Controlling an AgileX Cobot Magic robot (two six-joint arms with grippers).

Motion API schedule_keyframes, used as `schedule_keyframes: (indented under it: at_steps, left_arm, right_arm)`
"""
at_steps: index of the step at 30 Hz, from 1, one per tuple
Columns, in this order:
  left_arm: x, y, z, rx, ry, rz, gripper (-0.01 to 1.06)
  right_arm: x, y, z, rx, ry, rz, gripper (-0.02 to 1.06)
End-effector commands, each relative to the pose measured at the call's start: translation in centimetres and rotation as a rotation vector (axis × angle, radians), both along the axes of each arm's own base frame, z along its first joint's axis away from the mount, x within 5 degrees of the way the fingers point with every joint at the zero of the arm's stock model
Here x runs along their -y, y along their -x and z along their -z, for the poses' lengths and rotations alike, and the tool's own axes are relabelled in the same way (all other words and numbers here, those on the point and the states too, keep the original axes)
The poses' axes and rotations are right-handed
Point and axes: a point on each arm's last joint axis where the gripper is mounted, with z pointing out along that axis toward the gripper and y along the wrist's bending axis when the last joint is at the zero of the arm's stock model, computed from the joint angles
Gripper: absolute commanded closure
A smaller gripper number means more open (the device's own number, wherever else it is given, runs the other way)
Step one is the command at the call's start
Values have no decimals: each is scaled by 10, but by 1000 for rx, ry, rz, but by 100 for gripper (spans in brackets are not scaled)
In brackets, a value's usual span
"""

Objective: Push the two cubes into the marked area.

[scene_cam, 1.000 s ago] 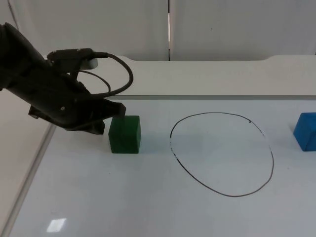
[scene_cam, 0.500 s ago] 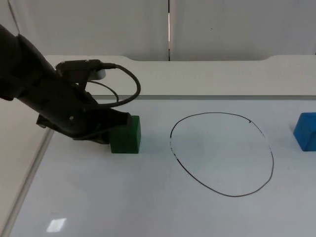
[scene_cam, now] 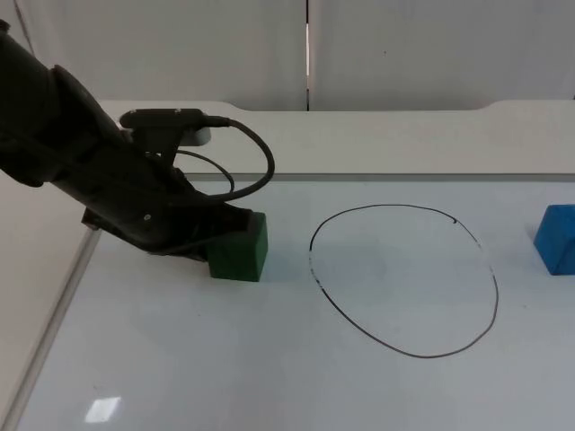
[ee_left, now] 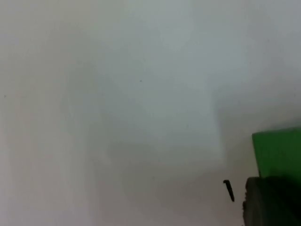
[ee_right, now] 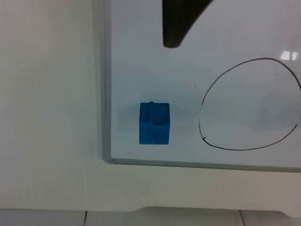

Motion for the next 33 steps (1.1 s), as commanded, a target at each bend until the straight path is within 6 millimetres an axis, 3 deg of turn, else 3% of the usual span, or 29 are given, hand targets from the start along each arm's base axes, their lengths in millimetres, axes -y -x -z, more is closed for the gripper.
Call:
schedule_keyframes:
  at_steps: [1,33]
  left_arm:
    - [3,0,-2,-3,16,-6,105]
    - [28,7,-11,-20,75,43,105]
  right_arm:
    - [0,0,0,6,13,4,-1]
    - [0,0,0,6,15,3,-1]
